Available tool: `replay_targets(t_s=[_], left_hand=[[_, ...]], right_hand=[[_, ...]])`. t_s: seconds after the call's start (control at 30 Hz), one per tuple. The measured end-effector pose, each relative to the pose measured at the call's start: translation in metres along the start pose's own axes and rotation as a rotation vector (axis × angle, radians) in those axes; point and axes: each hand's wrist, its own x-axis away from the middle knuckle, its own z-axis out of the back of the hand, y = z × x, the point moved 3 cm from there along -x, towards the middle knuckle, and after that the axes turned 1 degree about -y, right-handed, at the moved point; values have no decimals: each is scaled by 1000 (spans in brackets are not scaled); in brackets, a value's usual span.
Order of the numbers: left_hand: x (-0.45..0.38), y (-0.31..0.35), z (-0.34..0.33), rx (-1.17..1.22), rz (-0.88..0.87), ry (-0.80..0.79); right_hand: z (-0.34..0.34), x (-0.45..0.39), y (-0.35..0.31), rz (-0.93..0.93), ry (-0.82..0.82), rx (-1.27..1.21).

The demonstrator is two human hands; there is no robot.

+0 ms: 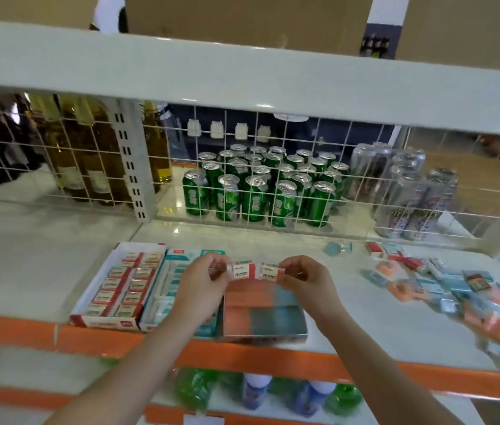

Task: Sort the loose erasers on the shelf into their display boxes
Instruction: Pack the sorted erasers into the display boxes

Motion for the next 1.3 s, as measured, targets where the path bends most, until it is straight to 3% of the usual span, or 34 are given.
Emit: replay_targets(t_s=[0.53, 1.13, 1.3], left_hand=[[-54, -94, 156, -305, 40, 51], [-89, -119, 165, -666, -117, -148], [-95, -120, 161, -654, -142, -169]], right_hand=[[-178, -43, -32, 23, -62, 188], [-230, -72, -31, 51, -137, 653], [-234, -79, -31, 50, -166, 778]])
